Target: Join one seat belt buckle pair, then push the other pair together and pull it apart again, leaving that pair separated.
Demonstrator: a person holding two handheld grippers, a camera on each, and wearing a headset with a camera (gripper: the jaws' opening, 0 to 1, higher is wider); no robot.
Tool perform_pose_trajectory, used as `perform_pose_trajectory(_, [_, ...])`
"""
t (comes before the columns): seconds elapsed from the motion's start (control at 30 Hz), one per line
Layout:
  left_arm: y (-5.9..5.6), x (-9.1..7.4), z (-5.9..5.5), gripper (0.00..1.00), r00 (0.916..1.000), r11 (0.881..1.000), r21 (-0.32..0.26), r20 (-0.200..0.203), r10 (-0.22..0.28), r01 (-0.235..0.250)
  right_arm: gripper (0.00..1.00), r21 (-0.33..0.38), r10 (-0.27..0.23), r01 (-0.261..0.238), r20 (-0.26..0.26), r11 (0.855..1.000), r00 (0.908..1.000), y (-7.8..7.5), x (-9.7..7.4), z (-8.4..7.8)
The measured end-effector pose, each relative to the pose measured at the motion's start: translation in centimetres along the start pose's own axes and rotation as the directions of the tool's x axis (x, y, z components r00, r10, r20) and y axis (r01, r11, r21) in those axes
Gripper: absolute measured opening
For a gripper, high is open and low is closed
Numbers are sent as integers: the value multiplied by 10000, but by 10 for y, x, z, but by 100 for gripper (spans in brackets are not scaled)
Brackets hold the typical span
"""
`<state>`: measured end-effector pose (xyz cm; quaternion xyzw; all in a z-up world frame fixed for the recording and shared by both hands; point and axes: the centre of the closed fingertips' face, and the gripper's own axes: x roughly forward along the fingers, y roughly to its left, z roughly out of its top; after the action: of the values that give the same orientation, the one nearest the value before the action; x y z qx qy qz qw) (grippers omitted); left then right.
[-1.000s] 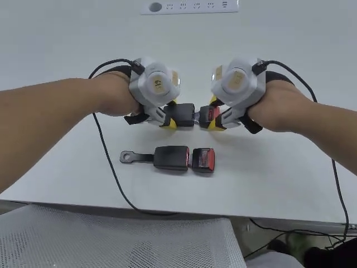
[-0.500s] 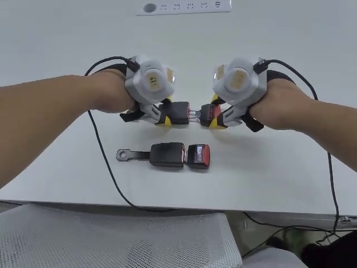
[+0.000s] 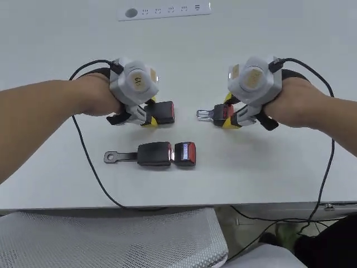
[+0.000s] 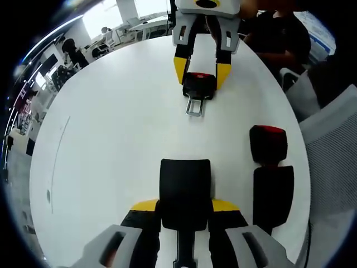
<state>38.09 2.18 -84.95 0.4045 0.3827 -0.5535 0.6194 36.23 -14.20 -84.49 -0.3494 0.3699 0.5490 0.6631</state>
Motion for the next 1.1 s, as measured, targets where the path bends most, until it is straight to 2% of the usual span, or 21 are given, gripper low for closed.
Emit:
perform_pose_trajectory(0.23, [0,0,0,33,9993,9994,-283,-329,175,-184,33,119,-149,156,-521,9998,9985,-2,-15,-31])
perform_pose_trajectory(0.47, [-1,-2,0,33,9989,9995,-240,-423,210,-220,34,150,-481,496,-868,9987,9951,-7,-25,-47])
perform_pose_trajectory(0.53, [-1,-2,1,33,9988,9994,-194,-419,262,-270,36,339,-487,518,-854,9981,9952,-5,-26,-49])
perform_pose_trajectory(0.63, [-1,-3,1,34,9982,9987,-269,-419,421,-432,46,382,-768,808,-960,9960,9924,-8,-27,-51])
perform_pose_trajectory(0.7, [-2,-4,-1,35,9979,9989,-166,-490,433,-442,50,369,-948,984,-883,9945,9916,-9,-30,-50])
perform_pose_trajectory(0.77, [0,-7,-1,40,9970,9978,-103,-435,643,-648,53,443,-1115,1154,-825,9923,9903,-9,-33,-49])
perform_pose_trajectory(0.87, [3,-16,-1,42,9952,9948,-368,-284,940,-950,55,697,-1198,1232,-505,9899,9915,-5,-39,-44])
perform_pose_trajectory(0.93, [-3,-24,-1,44,9946,9946,-252,-263,1003,-1010,58,1407,-1239,1228,-11,9824,9923,0,-43,-36])
perform_pose_trajectory(1.0, [-11,-32,0,51,9945,9940,-339,-97,1038,-1041,63,1559,-1401,1344,259,9786,9898,4,-51,-29])
perform_pose_trajectory(1.1, [-19,-47,-1,55,9913,9908,-445,234,1292,-1281,68,1855,-1750,1595,703,9696,9821,10,-63,-20])
